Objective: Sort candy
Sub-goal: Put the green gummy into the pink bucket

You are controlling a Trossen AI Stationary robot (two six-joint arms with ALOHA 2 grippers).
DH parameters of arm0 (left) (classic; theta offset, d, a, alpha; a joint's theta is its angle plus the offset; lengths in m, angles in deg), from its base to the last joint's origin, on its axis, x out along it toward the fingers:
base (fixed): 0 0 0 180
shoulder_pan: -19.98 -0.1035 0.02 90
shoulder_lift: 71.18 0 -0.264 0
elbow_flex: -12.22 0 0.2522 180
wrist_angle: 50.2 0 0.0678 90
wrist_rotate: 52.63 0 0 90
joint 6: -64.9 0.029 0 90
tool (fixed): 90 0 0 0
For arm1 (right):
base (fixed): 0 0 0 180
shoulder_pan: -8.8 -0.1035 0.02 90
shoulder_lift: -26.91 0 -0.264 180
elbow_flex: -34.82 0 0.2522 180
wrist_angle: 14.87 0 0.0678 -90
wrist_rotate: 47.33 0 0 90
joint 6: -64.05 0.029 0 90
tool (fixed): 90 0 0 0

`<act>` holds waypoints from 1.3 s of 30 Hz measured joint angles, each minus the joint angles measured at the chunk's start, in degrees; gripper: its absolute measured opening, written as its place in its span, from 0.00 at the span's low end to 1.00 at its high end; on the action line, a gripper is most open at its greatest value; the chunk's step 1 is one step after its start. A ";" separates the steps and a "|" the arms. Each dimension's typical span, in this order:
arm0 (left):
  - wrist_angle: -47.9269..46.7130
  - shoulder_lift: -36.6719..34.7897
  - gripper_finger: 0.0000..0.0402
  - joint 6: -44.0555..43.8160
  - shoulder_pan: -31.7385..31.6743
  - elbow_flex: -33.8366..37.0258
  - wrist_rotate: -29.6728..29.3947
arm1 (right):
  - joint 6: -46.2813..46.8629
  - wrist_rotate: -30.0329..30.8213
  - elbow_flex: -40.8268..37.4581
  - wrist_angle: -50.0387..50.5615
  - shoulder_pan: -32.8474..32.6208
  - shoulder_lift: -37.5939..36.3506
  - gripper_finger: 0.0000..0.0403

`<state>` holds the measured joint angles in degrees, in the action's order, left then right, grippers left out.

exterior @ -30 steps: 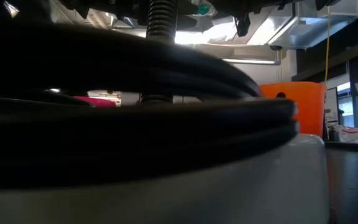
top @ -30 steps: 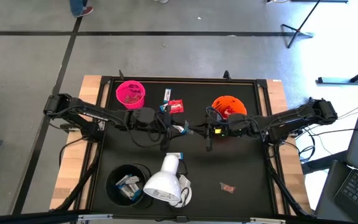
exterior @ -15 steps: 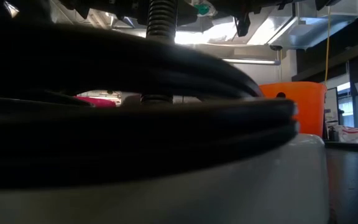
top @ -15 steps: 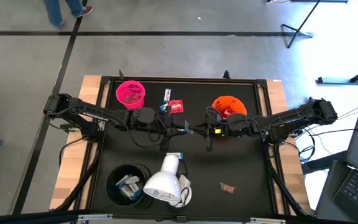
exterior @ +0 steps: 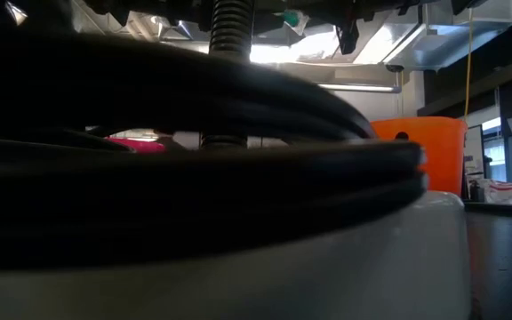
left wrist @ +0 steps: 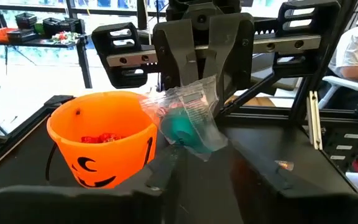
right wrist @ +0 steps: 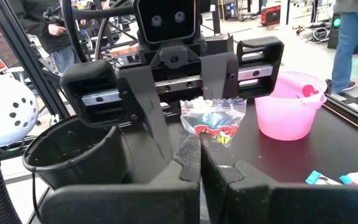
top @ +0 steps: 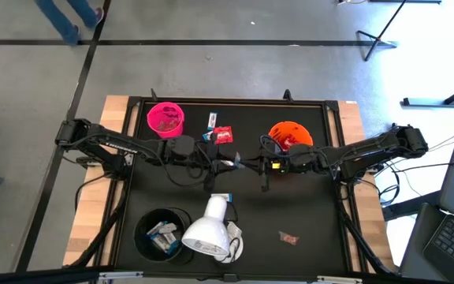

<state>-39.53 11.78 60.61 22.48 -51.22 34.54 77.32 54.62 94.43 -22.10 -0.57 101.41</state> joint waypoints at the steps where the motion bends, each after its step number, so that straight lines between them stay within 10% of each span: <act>1: -0.01 0.00 0.32 0.00 0.00 0.00 0.00 | 0.02 0.00 0.00 0.07 0.00 0.00 0.00; 39: 0.54 -0.07 0.51 2.97 -0.72 -0.02 -7.00 | 0.00 0.06 -0.04 2.52 0.02 0.00 0.00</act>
<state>-38.99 11.71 63.58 21.76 -51.24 27.54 77.32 54.68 94.38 -19.58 -0.55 101.41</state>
